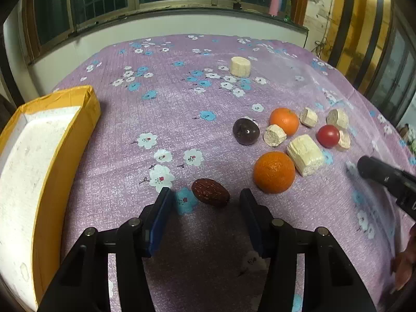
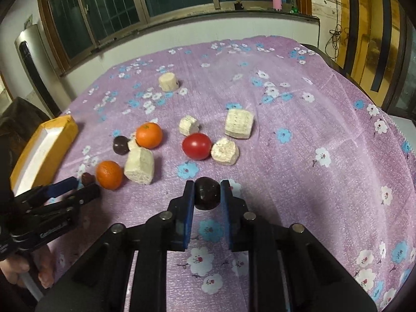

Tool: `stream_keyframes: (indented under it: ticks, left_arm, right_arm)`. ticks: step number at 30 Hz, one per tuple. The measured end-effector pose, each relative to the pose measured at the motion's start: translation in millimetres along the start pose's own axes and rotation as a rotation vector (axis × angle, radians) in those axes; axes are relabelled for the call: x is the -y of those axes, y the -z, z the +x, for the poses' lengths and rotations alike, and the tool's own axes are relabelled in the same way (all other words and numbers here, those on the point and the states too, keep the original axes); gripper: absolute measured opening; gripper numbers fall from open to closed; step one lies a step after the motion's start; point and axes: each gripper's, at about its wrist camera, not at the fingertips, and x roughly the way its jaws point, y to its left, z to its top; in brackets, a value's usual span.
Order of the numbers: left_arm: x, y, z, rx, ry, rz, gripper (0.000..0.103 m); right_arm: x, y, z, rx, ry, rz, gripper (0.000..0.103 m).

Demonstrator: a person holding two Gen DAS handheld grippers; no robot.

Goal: Organize fruits
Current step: 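Grasp the dark plum with the right tool while the left tool grasps the red date, then carry the dark plum in the right tool while the left tool carries the red date over the tray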

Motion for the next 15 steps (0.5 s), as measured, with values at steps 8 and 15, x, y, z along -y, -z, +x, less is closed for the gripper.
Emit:
stream_keyframes:
  ticks: [8, 15]
  left_arm:
    - [-4.6, -5.5, 3.3, 0.019, -0.028, -0.006, 0.028]
    - [-11.5, -0.2, -20.3, 0.034, -0.028, -0.013, 0.027]
  right_arm:
    - [-1.5, -0.2, -5.5, 0.022, -0.062, -0.006, 0.021]
    - [-4.4, -0.3, -9.4, 0.034, -0.082, -0.012, 0.021]
